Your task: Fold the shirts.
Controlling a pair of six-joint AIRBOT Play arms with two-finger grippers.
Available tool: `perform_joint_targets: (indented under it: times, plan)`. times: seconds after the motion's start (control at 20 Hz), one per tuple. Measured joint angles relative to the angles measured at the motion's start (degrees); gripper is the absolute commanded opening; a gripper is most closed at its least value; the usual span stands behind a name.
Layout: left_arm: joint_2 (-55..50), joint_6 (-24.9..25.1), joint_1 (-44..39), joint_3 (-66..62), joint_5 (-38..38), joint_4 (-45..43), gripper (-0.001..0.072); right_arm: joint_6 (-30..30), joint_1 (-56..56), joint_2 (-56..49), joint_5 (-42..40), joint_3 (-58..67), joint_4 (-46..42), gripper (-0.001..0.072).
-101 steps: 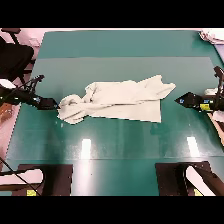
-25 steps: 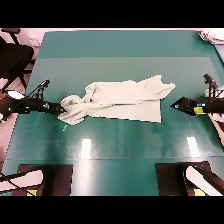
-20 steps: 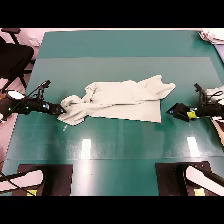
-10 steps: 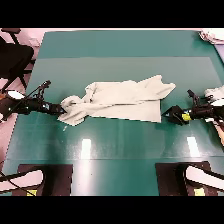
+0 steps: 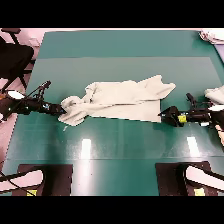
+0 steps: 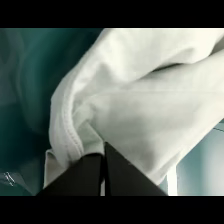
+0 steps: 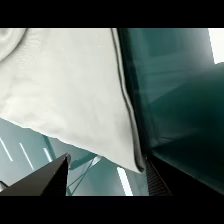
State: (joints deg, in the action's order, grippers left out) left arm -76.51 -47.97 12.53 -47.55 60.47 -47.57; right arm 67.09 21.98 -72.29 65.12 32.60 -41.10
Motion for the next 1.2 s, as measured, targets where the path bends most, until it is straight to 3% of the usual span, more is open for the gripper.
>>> perform_joint_targets:
  times: [0.55,0.6,0.65,0.7,0.8,0.85,1.2]
  plan:
    - [0.0,0.0,0.0,0.0,0.2,0.0,0.0028,0.8,0.0,-0.1,-0.7,-1.2,0.0,0.0547]
    - [0.0,0.0,0.0,0.0,0.2,0.0,0.0028,1.0,0.0,-0.1,-0.9,-1.2,0.0,0.0416]
    - [0.0,0.0,0.0,0.0,0.2,0.0,0.0027,1.1,0.0,-0.1,-1.6,-1.2,-0.7,0.0152]
    - [0.0,0.0,0.0,0.0,0.2,0.0,0.0028,1.4,0.0,-0.2,-2.4,-1.3,-1.8,0.0062]
    - [0.0,0.0,0.0,0.0,0.2,0.0,0.0028,1.5,0.0,-0.2,-2.7,-1.3,-1.6,0.0059]
    - [0.0,0.0,0.0,0.0,0.2,0.0,0.0027,1.6,0.0,-0.2,-2.6,-1.3,-1.4,0.0024]
    - [0.7,0.0,0.0,-1.1,2.4,1.4,0.0025,-0.2,-3.4,0.9,-3.0,0.6,0.3,0.0017]
